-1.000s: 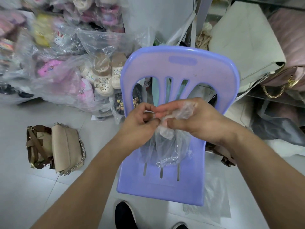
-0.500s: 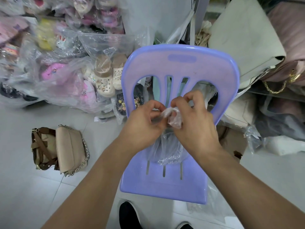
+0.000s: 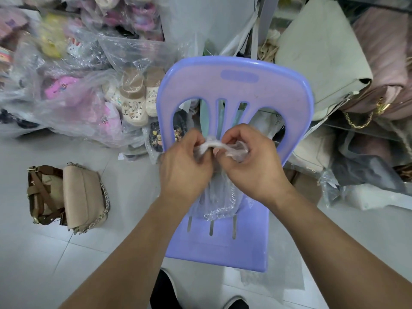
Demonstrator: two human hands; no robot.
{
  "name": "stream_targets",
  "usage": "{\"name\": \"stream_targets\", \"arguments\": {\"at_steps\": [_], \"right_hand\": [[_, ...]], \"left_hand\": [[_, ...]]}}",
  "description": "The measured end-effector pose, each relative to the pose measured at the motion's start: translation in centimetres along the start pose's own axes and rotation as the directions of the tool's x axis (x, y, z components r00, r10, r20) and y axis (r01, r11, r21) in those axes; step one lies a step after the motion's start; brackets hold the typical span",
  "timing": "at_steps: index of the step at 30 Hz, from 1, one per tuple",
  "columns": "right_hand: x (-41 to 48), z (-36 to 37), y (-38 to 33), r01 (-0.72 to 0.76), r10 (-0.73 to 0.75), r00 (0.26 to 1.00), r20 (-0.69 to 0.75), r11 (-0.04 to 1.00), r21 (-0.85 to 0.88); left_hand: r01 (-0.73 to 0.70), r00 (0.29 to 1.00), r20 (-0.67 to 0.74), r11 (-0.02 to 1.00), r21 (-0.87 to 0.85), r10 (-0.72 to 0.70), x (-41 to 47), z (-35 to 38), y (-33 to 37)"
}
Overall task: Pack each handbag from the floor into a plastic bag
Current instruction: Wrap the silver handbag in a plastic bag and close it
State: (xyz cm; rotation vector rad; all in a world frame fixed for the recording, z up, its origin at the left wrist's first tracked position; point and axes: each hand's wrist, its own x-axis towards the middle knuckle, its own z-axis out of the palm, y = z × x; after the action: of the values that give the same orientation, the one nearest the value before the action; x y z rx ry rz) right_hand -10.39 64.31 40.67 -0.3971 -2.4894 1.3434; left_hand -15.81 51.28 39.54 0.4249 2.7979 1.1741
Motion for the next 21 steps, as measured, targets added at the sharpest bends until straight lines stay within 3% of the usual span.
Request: {"name": "stream_targets", "arguments": {"at_steps": [5,9,12,14,16,18,21], "right_hand": [[-0.6,0.2,0.1,0.033,-0.033,0.999,-0.032,0.999,-0.004],[-0.8,-0.1,0.4,-0.005,0.006,0.997,-0.081,1.000,0.007],[-0.7,-0.2,0.5,0.014,-0.022,0.991,-0.129,0.998,-0.065],[-0.6,-0.3,0.4,0.032,-0.040,0.989,-0.141,0.998,-0.055],[-0.6,-0.5,0.3,0.035,-0.039,0.993,-0.113,0.999,-0.038],[-0.8,-0.6,0.2,0.047,-0.051,0.995,-0.091,0.998,-0.046],[-1.3,-0.6,0.5,0.223,-0.256,0.963,-0.090,0.936,-0.270]], "left_hand": [[0.099,0.995,-0.006,0.994,-0.036,-0.100,0.1,0.0,0.6],[0.193,0.955,0.265,0.957,-0.218,-0.132,1.3,-1.4,0.7],[0.397,0.876,0.436,0.821,-0.411,-0.206,1.6,-2.8,0.9],[0.462,0.864,0.436,0.739,-0.490,-0.250,1.5,-3.1,1.1],[0.474,0.872,0.385,0.720,-0.506,-0.302,1.6,-2.6,1.3],[0.536,0.844,0.318,0.666,-0.519,-0.431,1.8,-1.9,1.7],[0.639,0.754,0.281,0.563,-0.524,-0.593,2.5,-0.9,2.2]]}}
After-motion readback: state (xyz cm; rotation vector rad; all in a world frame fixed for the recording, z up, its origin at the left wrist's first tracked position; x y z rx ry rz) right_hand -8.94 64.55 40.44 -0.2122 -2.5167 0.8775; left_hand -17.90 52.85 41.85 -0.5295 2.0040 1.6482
